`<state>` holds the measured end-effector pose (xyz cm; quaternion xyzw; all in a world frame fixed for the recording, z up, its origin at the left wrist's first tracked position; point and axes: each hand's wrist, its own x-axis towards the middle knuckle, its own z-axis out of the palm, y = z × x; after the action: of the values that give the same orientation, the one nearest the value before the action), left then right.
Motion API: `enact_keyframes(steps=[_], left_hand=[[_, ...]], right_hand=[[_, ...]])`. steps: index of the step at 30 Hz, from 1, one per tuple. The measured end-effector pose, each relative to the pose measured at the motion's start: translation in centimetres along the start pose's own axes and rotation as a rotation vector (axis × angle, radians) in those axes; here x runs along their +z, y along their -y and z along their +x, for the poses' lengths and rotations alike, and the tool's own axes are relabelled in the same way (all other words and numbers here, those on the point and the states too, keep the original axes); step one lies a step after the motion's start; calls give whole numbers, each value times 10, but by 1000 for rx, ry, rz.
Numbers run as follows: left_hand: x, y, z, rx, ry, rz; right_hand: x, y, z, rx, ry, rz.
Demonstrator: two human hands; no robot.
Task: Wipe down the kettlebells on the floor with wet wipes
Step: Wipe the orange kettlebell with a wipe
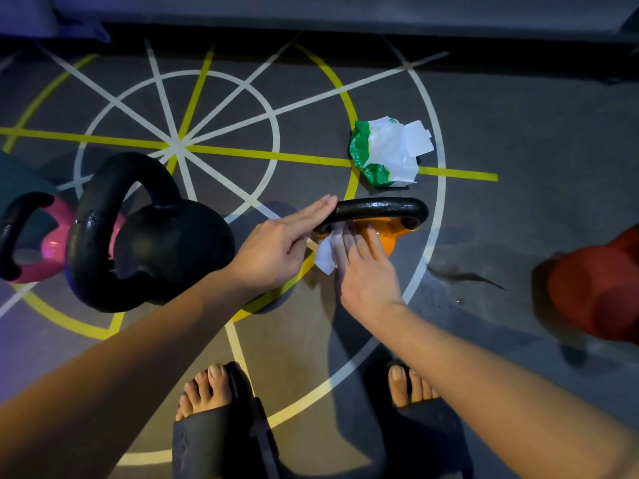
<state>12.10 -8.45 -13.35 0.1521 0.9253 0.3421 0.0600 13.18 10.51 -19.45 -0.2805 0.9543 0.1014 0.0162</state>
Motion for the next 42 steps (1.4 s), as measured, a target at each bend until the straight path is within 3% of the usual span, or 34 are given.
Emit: enact_keyframes(steps=[3,5,7,10,15,18,21,24,28,31,37,42], left_hand=[[1,0,0,4,7,13],[1,2,1,11,4,22],[3,4,1,22,-5,19],[4,5,1,12,-18,-10],[5,6,2,14,-20,-13],[5,5,2,13,-24,-22],[4,5,3,18,-19,-16],[4,6,4,14,-16,-12],[3,3,2,27,-14,-3],[2,4,2,26,-15,-4],[2,3,1,24,8,24],[2,2,0,17,7,37]], right_hand=[[-2,-3,-2,-11,91,-39],[-12,-1,-1,33,119,72],[-19,4,4,138,92,456],[-32,6,14,339,123,1339],[-50,9,3,447,-19,2239],[-55,7,0,503,-131,2600],[-60,8,-1,534,-154,2717],[-55,11,0,513,-52,2414],[-41,16,4,334,260,1538],[-34,13,8,197,170,973],[-25,6,5,101,159,272],[-16,-4,-1,38,97,-22]])
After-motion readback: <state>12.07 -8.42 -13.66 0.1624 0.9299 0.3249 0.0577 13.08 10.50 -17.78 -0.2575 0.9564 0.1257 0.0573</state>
